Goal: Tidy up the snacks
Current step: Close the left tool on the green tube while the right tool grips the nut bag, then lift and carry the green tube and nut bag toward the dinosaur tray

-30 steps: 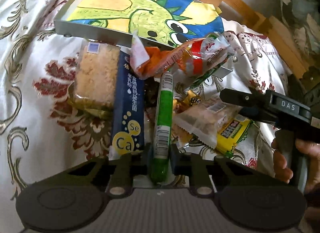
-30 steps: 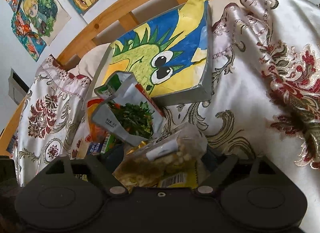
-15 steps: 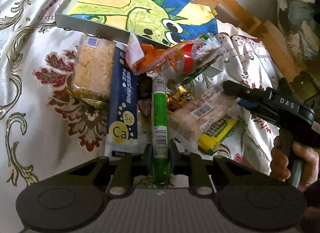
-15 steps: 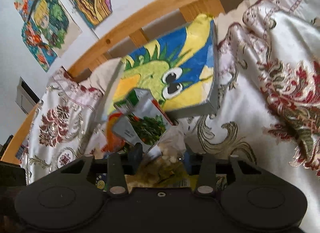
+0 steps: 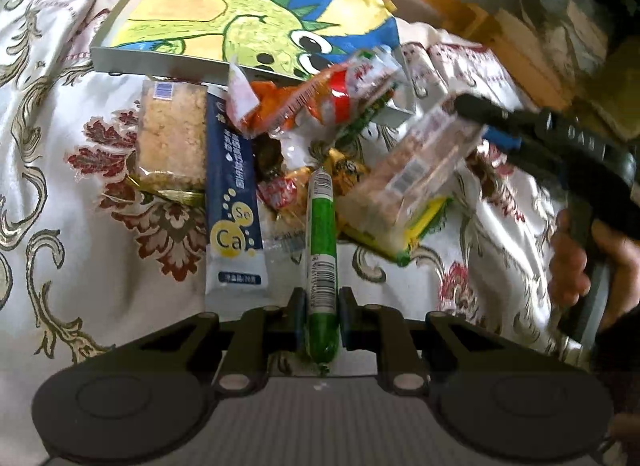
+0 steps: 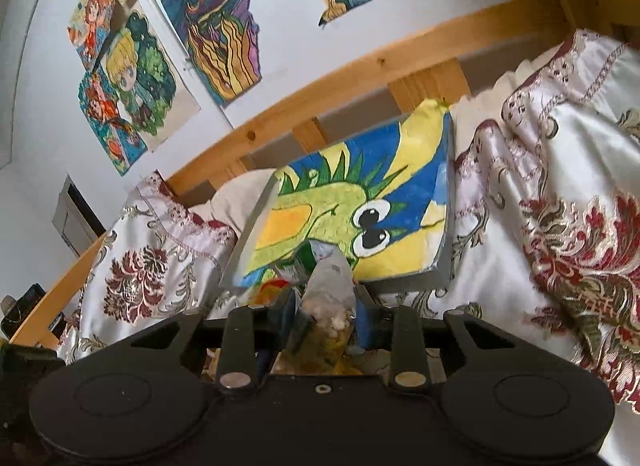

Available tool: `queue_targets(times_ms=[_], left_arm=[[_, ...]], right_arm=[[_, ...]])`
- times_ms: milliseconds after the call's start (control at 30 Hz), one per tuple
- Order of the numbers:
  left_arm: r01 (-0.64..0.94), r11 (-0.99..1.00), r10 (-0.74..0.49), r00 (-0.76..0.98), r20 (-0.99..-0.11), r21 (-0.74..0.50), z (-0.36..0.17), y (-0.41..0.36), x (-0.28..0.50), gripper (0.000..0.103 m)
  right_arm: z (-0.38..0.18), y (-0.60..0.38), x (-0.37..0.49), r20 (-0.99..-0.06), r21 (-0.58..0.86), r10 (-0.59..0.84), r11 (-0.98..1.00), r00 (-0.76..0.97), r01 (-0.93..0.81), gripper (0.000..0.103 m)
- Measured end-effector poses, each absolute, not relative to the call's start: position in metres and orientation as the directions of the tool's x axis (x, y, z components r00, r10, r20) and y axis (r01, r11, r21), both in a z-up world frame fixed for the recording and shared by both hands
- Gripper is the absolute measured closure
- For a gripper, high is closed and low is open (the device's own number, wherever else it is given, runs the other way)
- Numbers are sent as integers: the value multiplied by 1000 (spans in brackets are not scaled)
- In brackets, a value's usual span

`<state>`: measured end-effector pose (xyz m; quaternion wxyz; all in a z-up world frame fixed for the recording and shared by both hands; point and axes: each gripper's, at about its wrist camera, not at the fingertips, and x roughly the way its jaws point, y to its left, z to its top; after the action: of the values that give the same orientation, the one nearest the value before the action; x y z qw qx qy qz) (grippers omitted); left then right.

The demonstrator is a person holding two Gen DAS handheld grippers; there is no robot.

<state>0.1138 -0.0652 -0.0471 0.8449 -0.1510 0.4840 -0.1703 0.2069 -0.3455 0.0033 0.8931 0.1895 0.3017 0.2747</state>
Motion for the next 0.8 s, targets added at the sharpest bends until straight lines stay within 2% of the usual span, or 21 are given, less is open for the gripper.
queue_targets(times_ms=[200, 467, 800], left_arm=[[157, 901, -428, 471, -771, -404, -47, -66, 113, 84], [174, 911, -410, 466, -784, -373, -55, -74, 134, 81], [181, 912, -409, 448, -795, -368, -51, -82, 141, 84]], right_arm=[[7, -349, 205, -408, 507, 603, 774, 686, -379, 71], [3, -343, 205, -425, 497, 605, 777, 673, -385, 71], [5, -342, 207, -394, 498, 630, 758, 668, -421, 71]])
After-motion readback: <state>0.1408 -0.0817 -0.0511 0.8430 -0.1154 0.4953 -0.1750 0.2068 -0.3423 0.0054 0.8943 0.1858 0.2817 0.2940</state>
